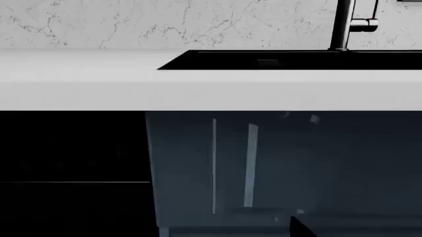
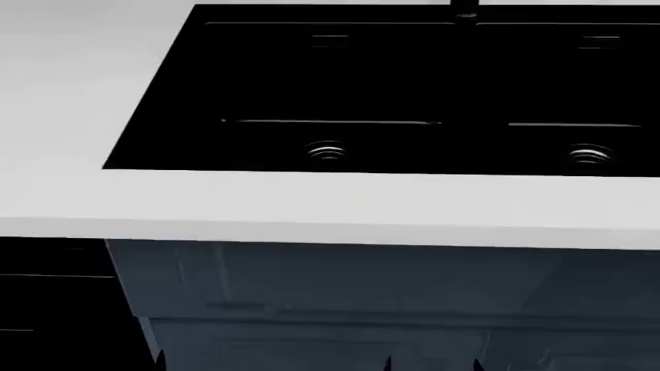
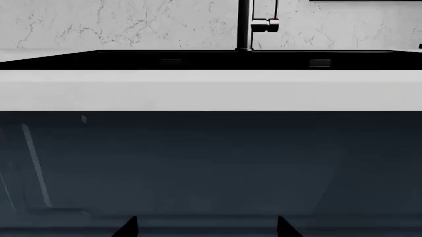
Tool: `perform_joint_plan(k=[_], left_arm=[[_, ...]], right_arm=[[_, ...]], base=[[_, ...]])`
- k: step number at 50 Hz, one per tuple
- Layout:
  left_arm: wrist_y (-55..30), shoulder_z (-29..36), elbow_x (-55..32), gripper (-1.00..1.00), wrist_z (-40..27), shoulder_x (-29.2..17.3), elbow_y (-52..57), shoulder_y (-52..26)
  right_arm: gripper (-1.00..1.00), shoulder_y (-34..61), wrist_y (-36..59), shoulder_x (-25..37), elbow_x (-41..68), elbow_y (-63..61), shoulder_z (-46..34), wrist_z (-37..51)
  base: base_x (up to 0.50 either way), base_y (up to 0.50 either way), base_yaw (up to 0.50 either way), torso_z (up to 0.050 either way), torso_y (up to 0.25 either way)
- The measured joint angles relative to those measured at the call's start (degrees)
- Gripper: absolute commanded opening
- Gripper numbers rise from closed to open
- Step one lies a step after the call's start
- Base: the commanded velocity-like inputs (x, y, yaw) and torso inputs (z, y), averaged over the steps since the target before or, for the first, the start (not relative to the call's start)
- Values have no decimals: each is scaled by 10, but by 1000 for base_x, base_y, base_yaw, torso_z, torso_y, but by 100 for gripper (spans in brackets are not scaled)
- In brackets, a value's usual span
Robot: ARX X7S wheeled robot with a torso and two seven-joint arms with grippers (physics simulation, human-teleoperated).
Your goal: Place the eggs and milk next to the bowl.
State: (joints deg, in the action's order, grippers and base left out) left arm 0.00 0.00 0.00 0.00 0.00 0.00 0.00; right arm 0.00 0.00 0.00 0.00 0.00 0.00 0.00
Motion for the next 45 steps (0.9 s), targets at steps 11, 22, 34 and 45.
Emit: perform_joint_plan(k=[11, 22, 34, 45], left_arm=[[-6, 19, -13, 100, -9, -13, 4, -2], [-17, 40, -28, 100, -33, -26, 28, 6], [-23, 53, -37, 100, -51, -35, 42, 10], [-36, 82, -55, 100, -76, -62, 53, 9]], right_arm=[[100, 1, -3, 14, 11, 3, -13, 18], [100, -5, -6, 29, 26, 1, -36, 37], [100, -8, -8, 40, 37, 0, -52, 51], [100, -7, -13, 63, 61, 2, -81, 78]], base=[[0, 0, 0, 0, 0], [0, 0, 0, 0, 0], [0, 0, 0, 0, 0], [0, 0, 0, 21, 0]])
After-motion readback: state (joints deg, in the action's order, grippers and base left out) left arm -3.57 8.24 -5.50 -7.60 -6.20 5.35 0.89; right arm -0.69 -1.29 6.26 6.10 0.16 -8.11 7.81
